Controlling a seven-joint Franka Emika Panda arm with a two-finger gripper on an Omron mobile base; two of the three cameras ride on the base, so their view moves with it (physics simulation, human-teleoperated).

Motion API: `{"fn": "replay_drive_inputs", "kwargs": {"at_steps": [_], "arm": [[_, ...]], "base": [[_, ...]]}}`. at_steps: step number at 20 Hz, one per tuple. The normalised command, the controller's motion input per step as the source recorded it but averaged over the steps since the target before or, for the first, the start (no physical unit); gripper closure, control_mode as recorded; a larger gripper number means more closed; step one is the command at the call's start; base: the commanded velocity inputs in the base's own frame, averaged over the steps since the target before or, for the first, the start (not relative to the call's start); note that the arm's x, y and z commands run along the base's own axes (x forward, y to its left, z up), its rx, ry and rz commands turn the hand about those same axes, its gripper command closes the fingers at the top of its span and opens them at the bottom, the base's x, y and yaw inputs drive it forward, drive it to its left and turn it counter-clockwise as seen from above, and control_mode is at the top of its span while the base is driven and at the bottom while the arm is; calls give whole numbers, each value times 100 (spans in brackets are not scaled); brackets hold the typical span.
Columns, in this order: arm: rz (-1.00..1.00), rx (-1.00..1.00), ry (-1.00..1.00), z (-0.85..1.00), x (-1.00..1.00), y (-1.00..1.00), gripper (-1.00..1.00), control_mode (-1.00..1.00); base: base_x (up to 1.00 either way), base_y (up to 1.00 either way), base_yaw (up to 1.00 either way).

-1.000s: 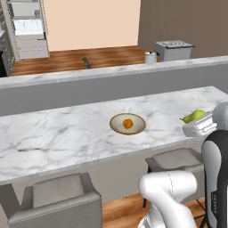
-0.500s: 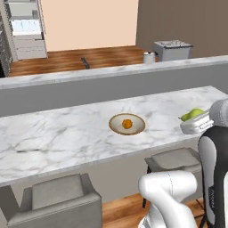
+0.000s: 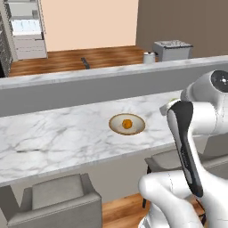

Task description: Retrieve the orange and pear from the fridge and place them into the bowl on the dining table.

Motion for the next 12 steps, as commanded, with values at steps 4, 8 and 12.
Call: {"fn": "replay_drive_inputs", "kwargs": {"at_steps": [4, 8, 12], "arm": [[0, 2, 8, -36, 95, 0, 100, -100], [0, 8, 18, -49, 78, 1, 100, -100], [0, 14, 18, -52, 66, 11, 100, -100]], "base": [[0, 0, 0], [0, 0, 0], [0, 0, 0]]}}
